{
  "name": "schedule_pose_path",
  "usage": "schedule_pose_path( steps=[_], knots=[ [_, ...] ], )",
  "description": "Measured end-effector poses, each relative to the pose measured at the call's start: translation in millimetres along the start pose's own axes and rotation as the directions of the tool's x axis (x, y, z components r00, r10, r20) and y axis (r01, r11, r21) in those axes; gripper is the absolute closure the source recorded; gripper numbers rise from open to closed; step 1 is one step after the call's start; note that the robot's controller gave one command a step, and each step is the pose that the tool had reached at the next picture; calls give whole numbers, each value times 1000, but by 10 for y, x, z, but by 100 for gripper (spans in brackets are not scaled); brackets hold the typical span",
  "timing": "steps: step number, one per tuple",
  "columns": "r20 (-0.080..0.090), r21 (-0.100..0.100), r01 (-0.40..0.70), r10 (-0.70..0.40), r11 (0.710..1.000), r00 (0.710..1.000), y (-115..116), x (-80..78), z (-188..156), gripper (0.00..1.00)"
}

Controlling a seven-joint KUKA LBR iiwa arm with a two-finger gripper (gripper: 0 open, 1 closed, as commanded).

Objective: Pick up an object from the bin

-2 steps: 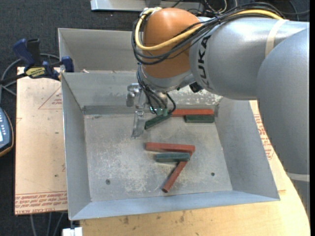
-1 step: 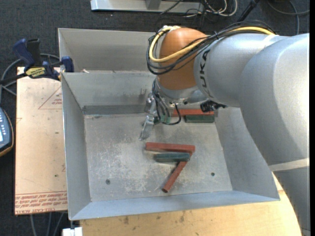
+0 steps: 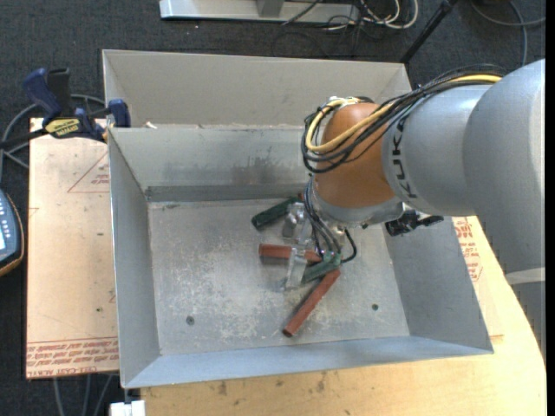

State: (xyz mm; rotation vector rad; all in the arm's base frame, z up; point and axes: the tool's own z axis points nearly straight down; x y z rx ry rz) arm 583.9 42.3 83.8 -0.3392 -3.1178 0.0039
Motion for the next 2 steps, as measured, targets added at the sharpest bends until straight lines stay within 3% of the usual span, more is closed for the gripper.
schedule_pose_path(
  steps=[1, 2],
  knots=[
    [5, -4, 4, -4, 1000, 1000, 37, -13, -16, 100],
    [16, -8, -10, 10, 1000, 1000, 319, -138, -1834, 100]
  ],
)
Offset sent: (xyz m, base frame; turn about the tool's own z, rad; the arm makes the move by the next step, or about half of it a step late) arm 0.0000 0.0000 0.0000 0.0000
